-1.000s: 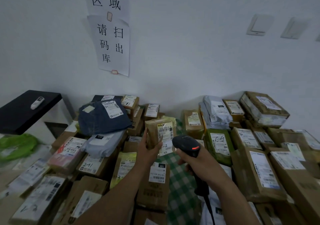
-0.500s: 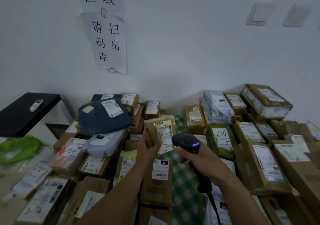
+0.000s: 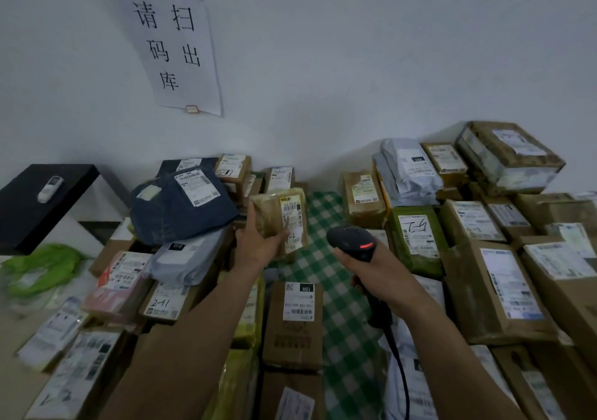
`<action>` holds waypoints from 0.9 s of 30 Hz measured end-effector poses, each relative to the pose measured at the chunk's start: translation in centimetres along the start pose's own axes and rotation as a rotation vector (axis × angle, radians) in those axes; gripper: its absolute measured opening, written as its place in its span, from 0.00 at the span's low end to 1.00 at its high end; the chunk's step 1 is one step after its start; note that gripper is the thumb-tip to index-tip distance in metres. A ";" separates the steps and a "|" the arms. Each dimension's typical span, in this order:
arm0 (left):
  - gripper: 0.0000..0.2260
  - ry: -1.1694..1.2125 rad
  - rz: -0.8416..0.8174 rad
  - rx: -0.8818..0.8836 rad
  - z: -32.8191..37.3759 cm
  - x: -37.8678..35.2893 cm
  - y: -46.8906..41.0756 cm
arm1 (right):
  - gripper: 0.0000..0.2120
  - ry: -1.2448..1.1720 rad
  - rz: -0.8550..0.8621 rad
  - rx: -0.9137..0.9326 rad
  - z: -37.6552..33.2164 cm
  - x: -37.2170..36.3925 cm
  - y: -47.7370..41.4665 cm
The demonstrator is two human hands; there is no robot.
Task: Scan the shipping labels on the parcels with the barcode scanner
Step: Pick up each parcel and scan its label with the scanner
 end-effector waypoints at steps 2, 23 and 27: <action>0.58 -0.135 -0.044 0.028 1.6 -0.4 2.4 | 0.13 0.014 -0.013 -0.015 0.1 0.1 -0.7; 0.53 -0.271 -0.313 0.068 3.5 -1.4 -3.4 | 0.23 0.004 -0.024 -0.126 3.9 -0.3 -7.3; 0.33 0.057 -0.342 0.085 4.2 -1.8 -5.5 | 0.20 0.033 -0.037 -0.139 3.8 -0.4 -8.4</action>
Point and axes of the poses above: each hand's wrist, its own y-axis away from the middle knuckle, its own x-axis out of the back of the hand, z = x × y, the point moved 3 cm from there along -y, towards the middle knuckle, and after that the axes turned 4 degrees about x, right-handed, at the moved point
